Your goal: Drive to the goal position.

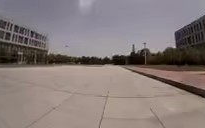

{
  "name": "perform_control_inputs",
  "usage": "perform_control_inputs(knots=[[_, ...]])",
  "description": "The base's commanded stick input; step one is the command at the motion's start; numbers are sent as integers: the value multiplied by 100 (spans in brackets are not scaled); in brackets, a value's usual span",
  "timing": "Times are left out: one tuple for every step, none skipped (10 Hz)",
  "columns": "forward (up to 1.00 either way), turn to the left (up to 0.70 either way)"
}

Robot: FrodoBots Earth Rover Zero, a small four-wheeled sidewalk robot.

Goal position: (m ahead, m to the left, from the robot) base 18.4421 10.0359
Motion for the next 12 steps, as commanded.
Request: perform_control_inputs(knots=[[100, 0], [100, 0], [100, 0], [100, 0], [100, 0], [100, 0], [100, 0], [100, 0], [100, 0], [100, 0], [100, 0], [100, 0]])
